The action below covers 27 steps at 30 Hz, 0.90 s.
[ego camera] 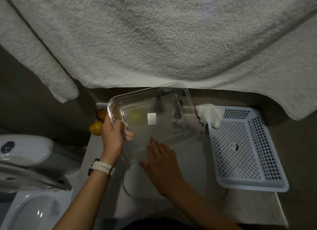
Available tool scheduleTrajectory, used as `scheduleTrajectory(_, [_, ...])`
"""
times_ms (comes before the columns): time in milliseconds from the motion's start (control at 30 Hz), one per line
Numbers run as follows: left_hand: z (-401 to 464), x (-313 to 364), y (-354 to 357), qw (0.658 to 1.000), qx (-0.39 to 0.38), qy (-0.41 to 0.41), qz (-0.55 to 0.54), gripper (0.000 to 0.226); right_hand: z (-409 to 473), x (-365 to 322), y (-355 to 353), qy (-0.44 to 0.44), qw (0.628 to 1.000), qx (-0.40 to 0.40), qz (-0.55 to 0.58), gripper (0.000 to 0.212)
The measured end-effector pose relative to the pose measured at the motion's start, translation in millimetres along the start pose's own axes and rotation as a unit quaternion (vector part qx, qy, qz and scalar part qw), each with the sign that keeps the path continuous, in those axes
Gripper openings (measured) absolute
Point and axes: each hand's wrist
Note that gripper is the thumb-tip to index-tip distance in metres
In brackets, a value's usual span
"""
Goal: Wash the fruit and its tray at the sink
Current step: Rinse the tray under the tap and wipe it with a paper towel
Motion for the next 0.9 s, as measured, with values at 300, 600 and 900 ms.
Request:
scheduleTrajectory(300, [0.0, 6.4, 2.5, 0.998, 0.009, -0.020, -0.053, 0.045, 7.0, -11.6, 13.8, -0.138, 0.982, 0.119, 0.049, 0.042])
scheduleTrajectory(600, [-1.3, 11.7, -3.1, 1.000, 0.018, -0.017, -0.013, 0.060, 7.3, 56.9, 6.6, -0.043, 0.990, 0.133, -0.015, 0.041])
scheduleTrajectory(900, [-11.5, 9.1, 11.2, 0.999, 0.025, -0.026, -0.011, 0.056, 5.6, -22.0, 26.0, -0.082, 0.979, 0.176, 0.059, 0.033])
Point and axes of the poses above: each hand's wrist, its own z-axis towards the middle knuckle, its own y-axis out of the palm, x = y × z, and after that the axes turned 1 degree about -y, right-handed
